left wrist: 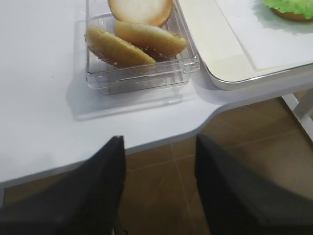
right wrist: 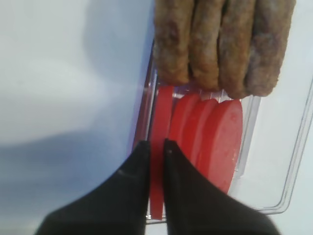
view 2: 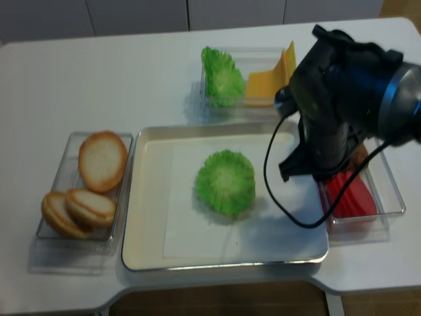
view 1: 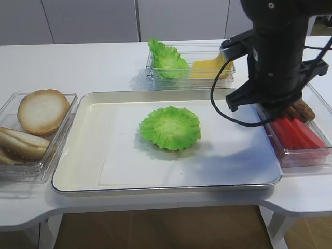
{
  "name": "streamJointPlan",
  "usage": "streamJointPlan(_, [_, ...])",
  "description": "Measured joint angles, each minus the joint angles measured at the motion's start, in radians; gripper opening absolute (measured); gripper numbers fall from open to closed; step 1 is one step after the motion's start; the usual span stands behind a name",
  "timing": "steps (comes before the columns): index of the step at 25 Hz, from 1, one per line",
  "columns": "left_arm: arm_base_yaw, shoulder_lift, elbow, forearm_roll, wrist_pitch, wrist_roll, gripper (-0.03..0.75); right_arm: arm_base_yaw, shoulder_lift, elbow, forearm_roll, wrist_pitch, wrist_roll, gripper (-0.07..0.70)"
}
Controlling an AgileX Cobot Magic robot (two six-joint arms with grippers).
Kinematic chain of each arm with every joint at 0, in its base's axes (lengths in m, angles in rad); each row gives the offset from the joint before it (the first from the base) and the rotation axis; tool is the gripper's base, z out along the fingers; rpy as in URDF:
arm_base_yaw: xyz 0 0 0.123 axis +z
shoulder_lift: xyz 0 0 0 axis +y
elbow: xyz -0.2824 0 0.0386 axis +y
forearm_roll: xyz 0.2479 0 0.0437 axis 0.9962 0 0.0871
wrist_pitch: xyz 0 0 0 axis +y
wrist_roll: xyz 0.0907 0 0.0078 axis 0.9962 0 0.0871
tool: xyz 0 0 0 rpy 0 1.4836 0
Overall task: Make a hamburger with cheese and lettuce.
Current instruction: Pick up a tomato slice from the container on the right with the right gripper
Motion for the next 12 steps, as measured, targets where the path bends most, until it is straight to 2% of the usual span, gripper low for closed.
streamJointPlan(12, [0.0,0.0,0.0,0.0,0.0,0.0,0.342,0.0,-0.067,0.0,-0.001,0.012,0.0,0.045])
